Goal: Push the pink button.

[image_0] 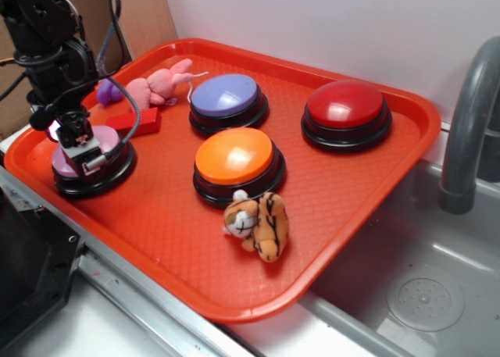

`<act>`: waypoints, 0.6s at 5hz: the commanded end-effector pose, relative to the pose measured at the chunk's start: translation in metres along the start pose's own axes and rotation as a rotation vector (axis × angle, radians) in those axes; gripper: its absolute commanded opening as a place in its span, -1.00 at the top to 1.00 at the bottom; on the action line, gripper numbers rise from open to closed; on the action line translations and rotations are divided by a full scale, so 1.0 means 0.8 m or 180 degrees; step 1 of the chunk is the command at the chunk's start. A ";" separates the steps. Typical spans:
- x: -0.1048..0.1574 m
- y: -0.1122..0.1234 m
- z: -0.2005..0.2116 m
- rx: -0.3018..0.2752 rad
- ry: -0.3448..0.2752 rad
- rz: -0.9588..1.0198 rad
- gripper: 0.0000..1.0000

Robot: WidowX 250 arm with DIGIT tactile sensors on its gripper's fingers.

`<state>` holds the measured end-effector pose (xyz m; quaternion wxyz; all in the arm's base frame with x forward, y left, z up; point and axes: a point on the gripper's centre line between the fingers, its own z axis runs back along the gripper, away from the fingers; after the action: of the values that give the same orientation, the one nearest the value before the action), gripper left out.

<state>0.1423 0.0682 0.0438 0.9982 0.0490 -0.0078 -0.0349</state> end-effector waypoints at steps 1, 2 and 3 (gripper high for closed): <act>0.025 0.012 0.002 -0.0254 0.0015 -0.0032 -1.00; 0.026 0.019 0.014 -0.0298 0.0058 -0.0049 -1.00; 0.025 0.026 0.036 -0.0388 -0.0026 0.0112 -1.00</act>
<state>0.1561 0.0761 0.0636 0.9994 -0.0229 0.0135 -0.0210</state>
